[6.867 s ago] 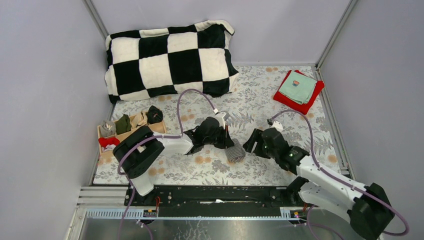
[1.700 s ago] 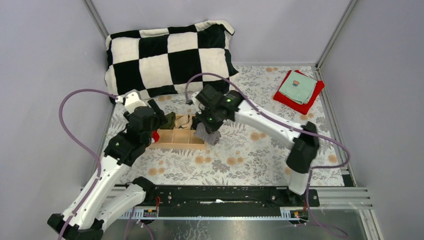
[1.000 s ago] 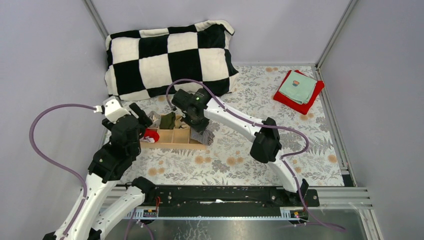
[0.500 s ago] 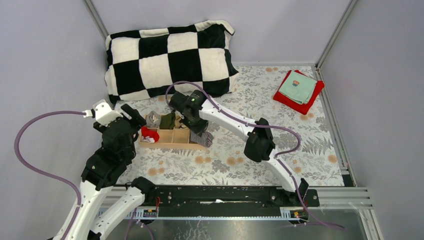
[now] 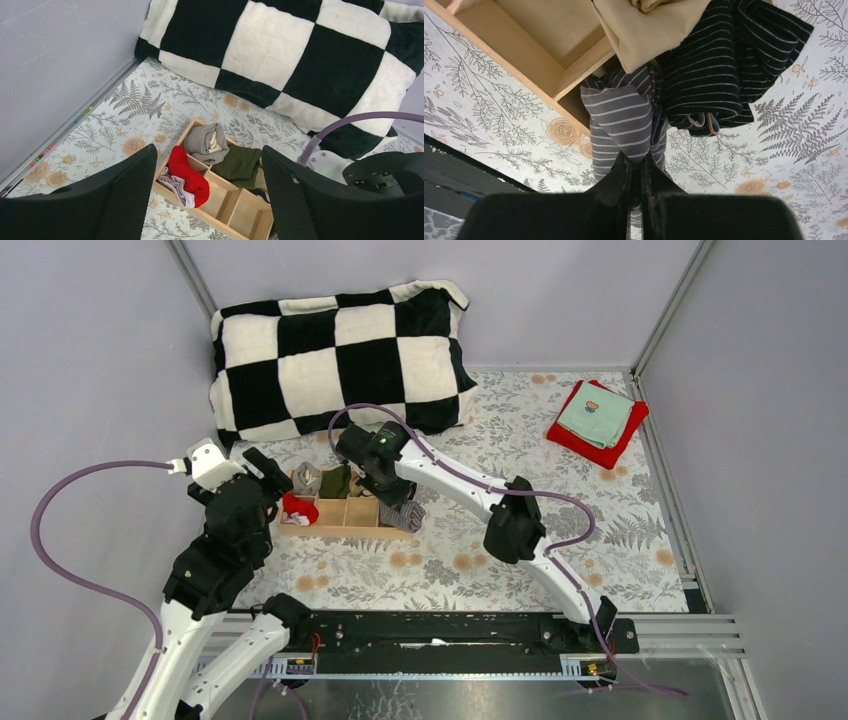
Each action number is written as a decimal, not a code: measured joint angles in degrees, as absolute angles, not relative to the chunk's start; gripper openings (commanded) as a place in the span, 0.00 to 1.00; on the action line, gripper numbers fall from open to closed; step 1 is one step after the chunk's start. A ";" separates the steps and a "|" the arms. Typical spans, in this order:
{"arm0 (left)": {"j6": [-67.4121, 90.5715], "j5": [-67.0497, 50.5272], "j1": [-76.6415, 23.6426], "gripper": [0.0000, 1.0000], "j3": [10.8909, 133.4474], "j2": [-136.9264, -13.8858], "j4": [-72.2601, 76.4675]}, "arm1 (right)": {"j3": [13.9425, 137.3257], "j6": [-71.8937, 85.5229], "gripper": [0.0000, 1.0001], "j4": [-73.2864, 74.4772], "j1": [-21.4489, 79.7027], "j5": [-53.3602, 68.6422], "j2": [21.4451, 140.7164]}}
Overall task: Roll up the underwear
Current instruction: Place the underwear in the storage box, then reset both arms
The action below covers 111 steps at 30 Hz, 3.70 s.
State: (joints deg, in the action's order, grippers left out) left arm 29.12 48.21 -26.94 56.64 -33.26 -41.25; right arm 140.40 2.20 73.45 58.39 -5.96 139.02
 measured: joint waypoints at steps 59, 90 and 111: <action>29.89 44.75 -26.94 0.81 56.40 -33.93 -41.25 | 139.61 2.68 0.55 63.66 58.41 -6.02 139.55; 30.15 28.25 -26.94 0.99 53.49 -27.90 -41.21 | 58.65 25.19 1.00 18.55 21.67 3.38 70.81; 27.35 26.09 -26.94 0.99 47.64 -19.31 -40.75 | 48.97 12.36 1.00 30.63 21.47 -10.15 26.37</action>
